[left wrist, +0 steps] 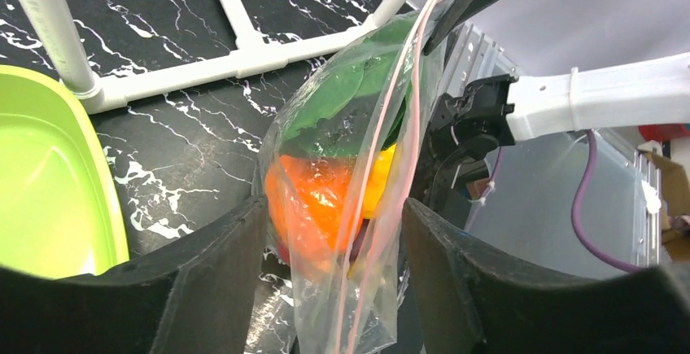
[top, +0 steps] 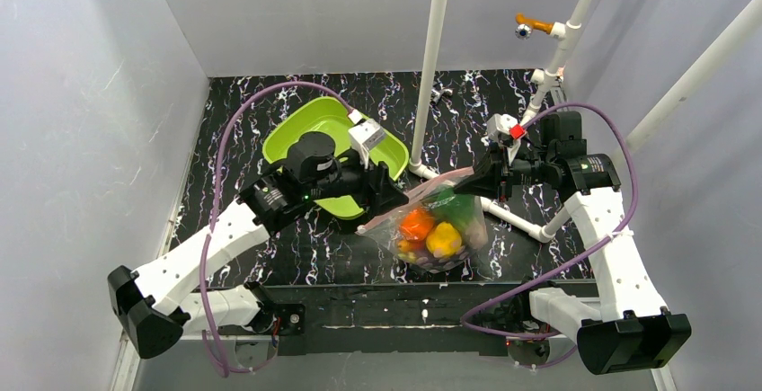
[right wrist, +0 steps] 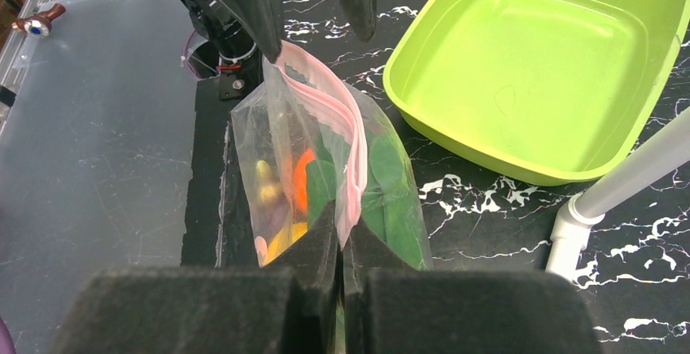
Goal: Open the zip-top bag and remove the fake food
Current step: Open the zipper of the food storage bag at the center of the board.
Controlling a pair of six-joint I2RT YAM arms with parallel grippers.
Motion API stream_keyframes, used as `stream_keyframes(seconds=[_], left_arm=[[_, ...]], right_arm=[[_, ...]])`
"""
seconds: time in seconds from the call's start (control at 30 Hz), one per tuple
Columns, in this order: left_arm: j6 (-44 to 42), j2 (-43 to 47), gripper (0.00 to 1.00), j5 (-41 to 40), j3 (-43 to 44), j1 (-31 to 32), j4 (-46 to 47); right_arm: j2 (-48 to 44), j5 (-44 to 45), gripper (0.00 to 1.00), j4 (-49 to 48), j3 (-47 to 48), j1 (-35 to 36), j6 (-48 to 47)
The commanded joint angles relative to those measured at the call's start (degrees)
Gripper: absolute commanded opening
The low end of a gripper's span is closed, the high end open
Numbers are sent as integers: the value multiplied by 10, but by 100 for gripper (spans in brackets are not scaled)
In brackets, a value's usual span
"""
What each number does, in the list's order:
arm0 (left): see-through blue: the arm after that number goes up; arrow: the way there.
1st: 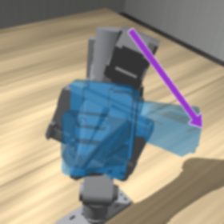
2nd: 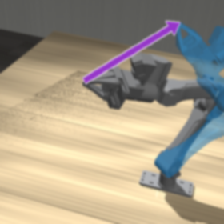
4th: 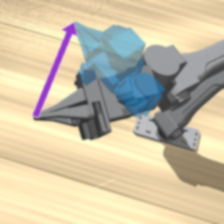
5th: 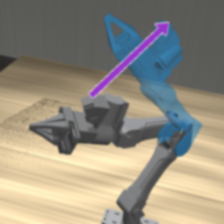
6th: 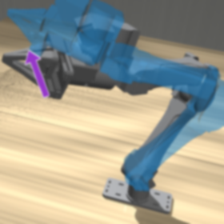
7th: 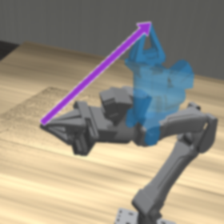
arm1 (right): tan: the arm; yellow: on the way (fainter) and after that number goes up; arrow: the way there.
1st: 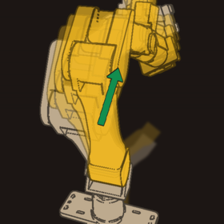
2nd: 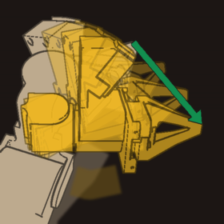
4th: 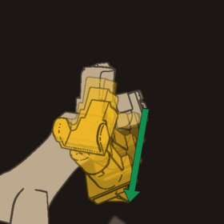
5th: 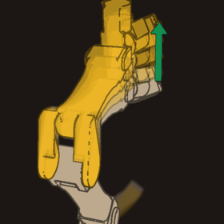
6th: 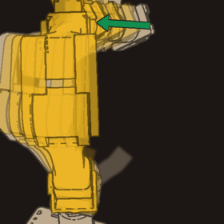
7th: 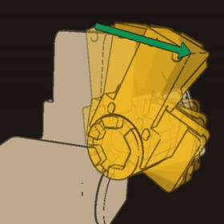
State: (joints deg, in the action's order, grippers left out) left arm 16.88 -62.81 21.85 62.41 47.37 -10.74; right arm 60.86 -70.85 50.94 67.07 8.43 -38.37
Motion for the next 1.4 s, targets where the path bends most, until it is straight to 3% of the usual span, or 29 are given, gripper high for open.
stream_keyframes(seconds=[0.0,0.13,0.2,0.43,0.67,0.97,1.37], left_arm=[[-28,-8,55,38,31,-2,9],[-39,-20,32,55,38,-2,2],[-45,-24,26,72,42,-2,-1],[-55,-29,25,83,44,-2,-13],[-49,-1,31,59,33,-4,4],[-50,-27,18,74,44,-7,-15],[-61,-60,17,115,51,-7,-27]], right_arm=[[-6,-5,1,6,16,4,-11],[-7,-7,1,7,15,4,-11],[-7,-7,1,7,15,4,-11],[-7,-8,1,7,14,4,-12],[-8,-8,1,5,12,4,-12],[-9,-9,1,6,11,4,-12],[-8,-10,1,6,10,3,-12]])
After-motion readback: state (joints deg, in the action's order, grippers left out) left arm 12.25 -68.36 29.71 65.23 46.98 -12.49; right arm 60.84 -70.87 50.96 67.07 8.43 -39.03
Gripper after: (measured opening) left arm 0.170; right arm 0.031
